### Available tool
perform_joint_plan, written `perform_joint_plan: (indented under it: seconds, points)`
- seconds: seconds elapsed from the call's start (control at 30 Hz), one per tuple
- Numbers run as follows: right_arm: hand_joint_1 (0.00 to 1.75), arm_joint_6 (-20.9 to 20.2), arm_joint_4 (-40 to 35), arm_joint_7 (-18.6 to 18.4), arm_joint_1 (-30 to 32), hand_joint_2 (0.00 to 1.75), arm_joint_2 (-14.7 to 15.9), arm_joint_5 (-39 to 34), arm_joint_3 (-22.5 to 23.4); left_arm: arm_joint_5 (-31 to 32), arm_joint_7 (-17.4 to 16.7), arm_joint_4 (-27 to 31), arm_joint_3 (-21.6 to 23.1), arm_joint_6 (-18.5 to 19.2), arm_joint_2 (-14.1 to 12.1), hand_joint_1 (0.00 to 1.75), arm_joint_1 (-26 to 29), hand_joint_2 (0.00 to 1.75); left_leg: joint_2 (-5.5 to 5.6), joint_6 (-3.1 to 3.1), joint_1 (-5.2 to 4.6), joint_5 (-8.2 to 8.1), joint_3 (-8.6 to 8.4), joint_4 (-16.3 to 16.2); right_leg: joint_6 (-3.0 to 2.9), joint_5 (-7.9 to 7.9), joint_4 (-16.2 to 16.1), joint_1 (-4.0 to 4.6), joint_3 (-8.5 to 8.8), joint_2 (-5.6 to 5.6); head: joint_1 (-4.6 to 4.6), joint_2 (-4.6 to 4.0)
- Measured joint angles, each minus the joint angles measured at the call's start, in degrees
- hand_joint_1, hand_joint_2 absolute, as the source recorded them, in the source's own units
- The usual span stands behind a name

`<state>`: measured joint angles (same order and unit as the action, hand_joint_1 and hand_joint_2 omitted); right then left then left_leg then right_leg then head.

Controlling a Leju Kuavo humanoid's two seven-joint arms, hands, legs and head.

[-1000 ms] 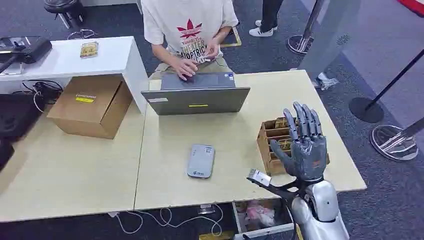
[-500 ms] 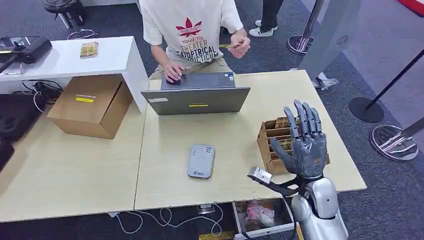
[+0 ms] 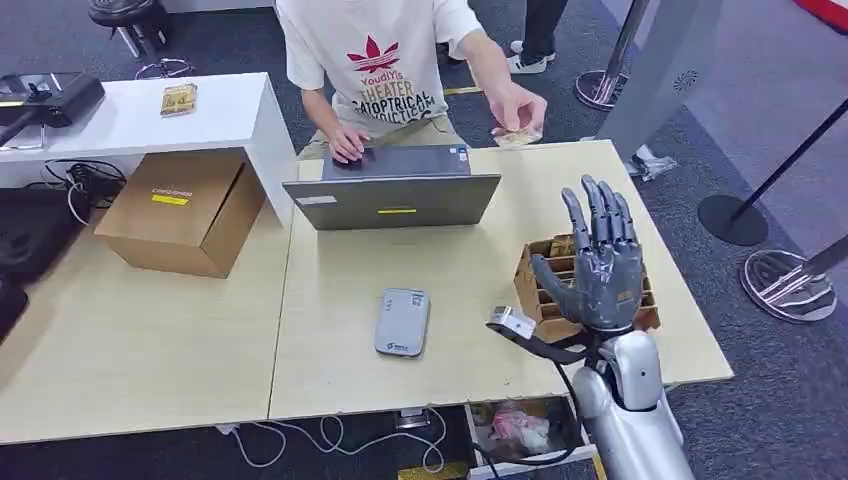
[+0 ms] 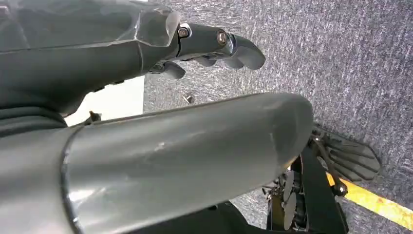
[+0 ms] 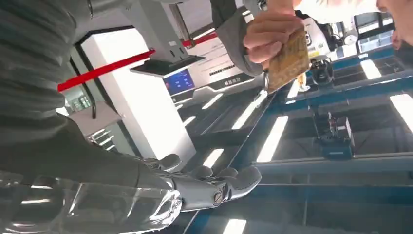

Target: Pass the card to the sensor for recognition and then transmit it.

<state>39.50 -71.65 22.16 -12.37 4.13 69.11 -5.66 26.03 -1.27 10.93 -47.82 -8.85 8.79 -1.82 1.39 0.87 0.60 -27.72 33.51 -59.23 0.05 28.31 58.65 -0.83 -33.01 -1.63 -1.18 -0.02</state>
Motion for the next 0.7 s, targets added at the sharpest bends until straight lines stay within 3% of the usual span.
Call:
perform_joint_plan:
  seconds: [0.13, 0.37, 0.4, 0.43, 0.5, 0.53, 0.57, 0.63, 0.7]
  points:
    - [0.00, -0.02, 3.13, -1.55, -3.78, 1.75, 0.37, -0.81, -2.21, 0.00, -0.74, 0.00, 0.00, -0.26, 0.02, 0.00, -0.19, 0.00, -0.11, 0.00, 0.00, 0.00, 0.01, 0.00, -0.01, -0.03, 0.02, 0.00, -0.02, -0.12, 0.00, 0.00]
    - [0.09, -0.02, 15.35, -5.12, -17.59, 1.75, 0.35, -2.34, -9.75, -0.28, -2.23, 0.00, 0.00, -1.75, 0.24, 0.00, -1.01, 0.00, -0.10, 0.03, 0.02, 0.13, -0.03, 0.00, -0.10, -0.11, 0.04, 0.02, -0.02, -0.11, 0.00, 0.00]
    - [0.24, -0.02, 16.57, -5.25, -18.86, 1.75, 0.35, -2.49, -10.50, -0.35, -2.21, 0.00, 0.00, -1.79, 0.28, 0.00, -1.03, 0.00, -0.10, 0.03, 0.02, 0.13, -0.03, 0.00, -0.10, -0.11, 0.04, 0.02, -0.02, -0.11, 0.02, 0.00]
    - [0.68, -0.02, 17.63, -5.29, -19.84, 1.75, 0.31, -2.73, -11.12, -0.35, -2.10, 0.00, 0.00, -1.90, 0.33, 0.00, -1.03, 0.00, -0.09, 0.03, 0.02, 0.13, -0.03, 0.00, -0.10, -0.11, 0.04, 0.02, -0.02, -0.11, 0.00, 0.00]
    - [0.73, -0.02, 19.69, -5.35, -21.52, 1.75, 0.29, -3.17, -12.18, -0.39, -1.97, 0.00, 0.00, -1.95, 0.42, 0.00, -1.02, 0.00, -0.09, 0.03, 0.02, 0.12, -0.01, 0.00, -0.10, -0.11, 0.04, 0.02, -0.02, -0.10, 0.00, 0.00]
    - [1.33, -0.02, 20.31, -5.33, -22.08, 1.75, 0.29, -3.30, -12.53, -0.42, -1.95, 0.00, 0.00, -1.99, 0.44, 0.00, -1.02, 0.00, -0.09, 0.03, 0.02, 0.12, -0.01, 0.00, -0.10, -0.11, 0.04, 0.02, -0.03, -0.10, 0.00, 0.00]
    - [1.40, -0.02, 21.13, -5.33, -22.67, 1.75, 0.26, -3.48, -12.87, -0.42, -1.94, 0.00, 0.00, -2.10, 0.48, 0.00, -1.03, 0.00, -0.09, 0.03, 0.01, 0.12, -0.01, 0.00, -0.10, -0.11, 0.04, 0.02, -0.03, -0.10, 0.02, 0.00]
    - [1.31, -0.02, 22.27, -5.33, -23.51, 1.75, 0.24, -3.60, -13.53, -0.48, -1.95, 0.00, 0.00, -2.43, 0.59, 0.00, -1.07, 0.00, -0.08, 0.03, 0.01, 0.12, 0.01, 0.00, -0.10, -0.11, 0.04, 0.02, -0.03, -0.10, 0.00, 0.00]
    - [1.34, -0.02, 23.72, -5.11, -24.56, 1.75, 0.02, -4.02, -14.32, -0.74, -2.23, 0.00, 0.00, -2.84, 0.66, 0.00, -1.06, 0.00, -0.09, 0.02, 0.01, 0.11, 0.02, 0.00, -0.10, -0.11, 0.04, 0.02, -0.03, -0.09, 0.02, 0.00]
